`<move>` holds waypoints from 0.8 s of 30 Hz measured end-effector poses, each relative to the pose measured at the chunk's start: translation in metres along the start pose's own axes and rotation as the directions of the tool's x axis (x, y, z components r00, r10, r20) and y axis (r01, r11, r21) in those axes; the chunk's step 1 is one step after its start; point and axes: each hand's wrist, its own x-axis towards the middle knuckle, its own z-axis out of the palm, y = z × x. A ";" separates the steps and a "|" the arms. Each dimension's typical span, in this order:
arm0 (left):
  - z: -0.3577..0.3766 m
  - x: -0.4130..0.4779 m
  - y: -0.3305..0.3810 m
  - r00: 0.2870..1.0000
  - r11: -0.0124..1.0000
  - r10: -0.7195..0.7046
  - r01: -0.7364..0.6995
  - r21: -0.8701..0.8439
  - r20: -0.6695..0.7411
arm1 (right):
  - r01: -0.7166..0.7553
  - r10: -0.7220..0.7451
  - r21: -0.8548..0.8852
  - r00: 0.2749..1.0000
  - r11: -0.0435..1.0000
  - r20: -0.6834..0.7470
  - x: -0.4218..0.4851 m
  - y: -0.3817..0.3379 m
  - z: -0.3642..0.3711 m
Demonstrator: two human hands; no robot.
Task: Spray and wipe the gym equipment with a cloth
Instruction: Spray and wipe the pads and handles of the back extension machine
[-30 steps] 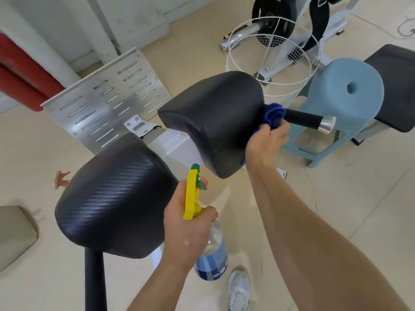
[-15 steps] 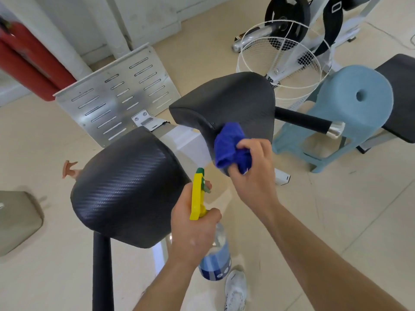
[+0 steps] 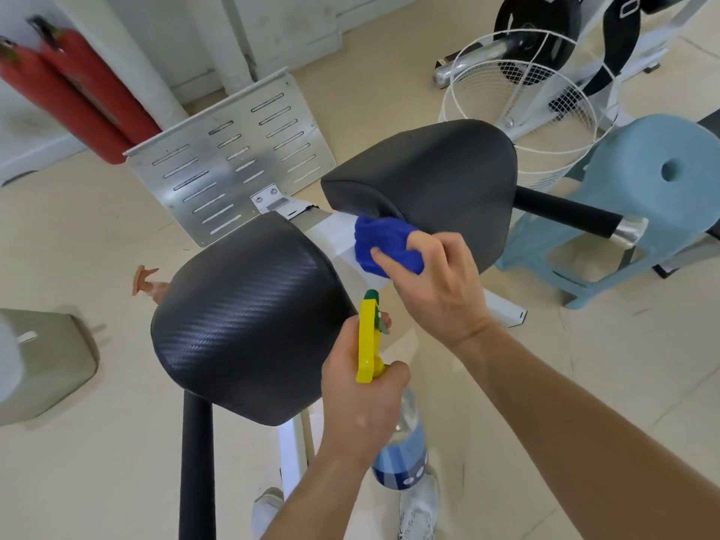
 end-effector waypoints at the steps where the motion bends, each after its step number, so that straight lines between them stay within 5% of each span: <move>1: 0.001 0.000 0.000 1.000 1.000 -0.004 0.004 0.000 0.000 | -0.006 0.006 -0.006 1.000 1.000 0.015 -0.008 -0.001 0.002; 14: -0.002 -0.007 -0.005 0.999 0.999 0.048 -0.048 -0.002 0.025 | 0.003 -0.008 0.029 0.980 1.000 0.197 -0.082 0.001 0.015; 18: -0.003 -0.012 -0.004 0.998 0.999 0.039 -0.039 -0.001 0.041 | -0.124 0.111 0.021 0.937 0.992 0.331 -0.101 -0.002 0.011; 21: -0.003 -0.017 -0.003 0.999 1.000 0.026 -0.026 -0.001 0.040 | -0.480 0.399 0.092 0.807 0.872 0.435 -0.111 -0.014 -0.003; 24: -0.002 -0.020 -0.003 0.999 1.000 0.029 -0.029 0.001 0.038 | -0.832 0.712 0.264 0.555 0.489 0.430 -0.105 -0.038 -0.019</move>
